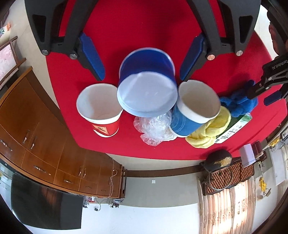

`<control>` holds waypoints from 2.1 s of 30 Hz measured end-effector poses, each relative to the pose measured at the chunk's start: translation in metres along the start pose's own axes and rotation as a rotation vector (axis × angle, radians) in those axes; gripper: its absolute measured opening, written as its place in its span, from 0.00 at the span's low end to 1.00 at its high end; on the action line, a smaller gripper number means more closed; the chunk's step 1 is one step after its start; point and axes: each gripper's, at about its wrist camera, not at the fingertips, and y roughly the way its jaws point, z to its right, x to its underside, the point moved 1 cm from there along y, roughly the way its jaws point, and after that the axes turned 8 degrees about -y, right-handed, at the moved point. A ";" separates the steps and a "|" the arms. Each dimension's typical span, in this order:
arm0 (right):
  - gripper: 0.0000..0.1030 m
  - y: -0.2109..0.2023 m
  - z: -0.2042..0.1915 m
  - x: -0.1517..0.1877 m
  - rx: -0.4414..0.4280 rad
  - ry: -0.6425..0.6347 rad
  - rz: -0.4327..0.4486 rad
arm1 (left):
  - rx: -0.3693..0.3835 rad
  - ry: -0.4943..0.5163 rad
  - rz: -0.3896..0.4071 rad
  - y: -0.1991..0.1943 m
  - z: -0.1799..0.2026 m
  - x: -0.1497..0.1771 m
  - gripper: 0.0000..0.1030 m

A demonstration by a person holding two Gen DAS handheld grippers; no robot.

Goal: Collect trash
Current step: 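Grasp the blue-and-white bowl with the right tool while the left tool grasps the blue towel, then carry the bowl and blue towel over the black bucket with both tools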

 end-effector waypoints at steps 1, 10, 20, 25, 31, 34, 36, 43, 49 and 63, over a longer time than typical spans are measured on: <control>0.84 0.003 0.001 -0.002 -0.001 0.002 -0.002 | 0.001 0.000 -0.006 0.003 0.000 0.000 0.89; 0.73 0.016 0.000 -0.008 -0.021 -0.010 -0.016 | 0.035 -0.022 -0.053 0.014 0.000 0.002 0.60; 0.73 -0.008 -0.005 0.002 -0.035 -0.004 0.025 | 0.083 -0.041 -0.020 -0.008 -0.003 0.004 0.27; 0.73 -0.028 -0.002 0.006 -0.031 -0.001 0.051 | 0.077 -0.034 0.014 -0.024 -0.008 0.005 0.07; 0.73 -0.049 -0.003 0.014 -0.031 0.004 0.065 | 0.079 -0.021 0.016 -0.036 -0.011 0.011 0.05; 0.73 -0.055 -0.003 0.018 -0.031 0.005 0.068 | 0.053 -0.034 0.028 -0.038 -0.014 0.013 0.15; 0.73 -0.055 -0.003 0.018 -0.024 0.007 0.069 | 0.047 -0.036 0.038 -0.039 -0.013 0.014 0.59; 0.73 -0.034 0.006 0.017 -0.004 0.036 0.041 | 0.079 0.016 0.027 -0.018 0.003 0.007 0.80; 0.73 -0.029 0.011 0.015 0.001 0.043 0.040 | 0.079 0.041 -0.020 0.000 0.007 0.007 0.35; 0.73 -0.071 0.022 0.029 0.011 0.077 0.088 | 0.128 0.080 0.083 -0.061 0.029 0.012 0.26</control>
